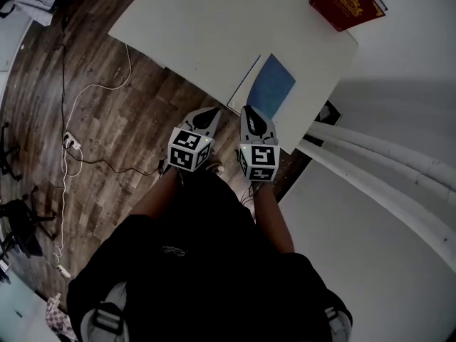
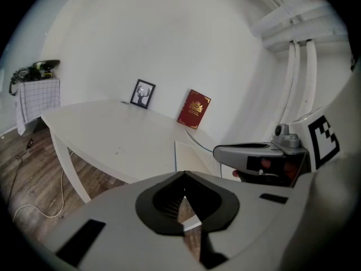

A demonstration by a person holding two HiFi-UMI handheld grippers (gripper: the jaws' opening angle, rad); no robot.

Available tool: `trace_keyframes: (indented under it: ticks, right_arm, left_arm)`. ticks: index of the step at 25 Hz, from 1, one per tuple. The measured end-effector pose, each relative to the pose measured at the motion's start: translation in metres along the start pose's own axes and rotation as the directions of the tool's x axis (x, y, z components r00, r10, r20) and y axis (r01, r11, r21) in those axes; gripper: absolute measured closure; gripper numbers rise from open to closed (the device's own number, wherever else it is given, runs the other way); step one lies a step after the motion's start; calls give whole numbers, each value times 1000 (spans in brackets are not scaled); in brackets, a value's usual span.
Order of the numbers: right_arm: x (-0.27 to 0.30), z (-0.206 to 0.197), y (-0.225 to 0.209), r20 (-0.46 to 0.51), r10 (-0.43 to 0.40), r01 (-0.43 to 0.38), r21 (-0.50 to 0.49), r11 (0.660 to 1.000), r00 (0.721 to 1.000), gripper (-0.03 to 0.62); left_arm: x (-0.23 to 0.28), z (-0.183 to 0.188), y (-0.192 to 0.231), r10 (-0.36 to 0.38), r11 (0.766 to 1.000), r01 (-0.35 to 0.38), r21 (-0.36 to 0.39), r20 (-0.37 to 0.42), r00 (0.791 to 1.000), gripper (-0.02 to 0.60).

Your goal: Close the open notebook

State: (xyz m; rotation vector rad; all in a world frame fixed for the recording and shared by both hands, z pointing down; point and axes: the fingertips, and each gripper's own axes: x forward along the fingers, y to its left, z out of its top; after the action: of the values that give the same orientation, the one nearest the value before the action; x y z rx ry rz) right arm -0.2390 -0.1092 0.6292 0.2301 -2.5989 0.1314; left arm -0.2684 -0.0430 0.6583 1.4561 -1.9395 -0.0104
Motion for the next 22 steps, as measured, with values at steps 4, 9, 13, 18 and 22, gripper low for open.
trace_keyframes:
  ticks: [4, 9, 13, 18, 22]
  right_arm:
    - [13, -8, 5, -28, 21, -21, 11, 1000, 999, 554]
    - [26, -17, 10, -63, 39, -38, 15, 999, 997, 554]
    - [36, -25, 14, -95, 52, -52, 9, 999, 994, 554]
    - [46, -38, 17, -134, 73, -72, 15, 997, 988, 554]
    - [51, -44, 19, -158, 87, -84, 22, 996, 984, 554]
  left_arm:
    - [-2, -2, 12, 16, 1000, -16, -24, 1, 1000, 578]
    - [-2, -7, 23, 27, 998, -27, -50, -7, 1000, 578]
    - [1, -8, 31, 35, 998, -36, -43, -15, 999, 578]
    - [2, -7, 38, 45, 998, -45, -45, -14, 999, 578]
    - [2, -9, 45, 55, 997, -56, -56, -22, 998, 578]
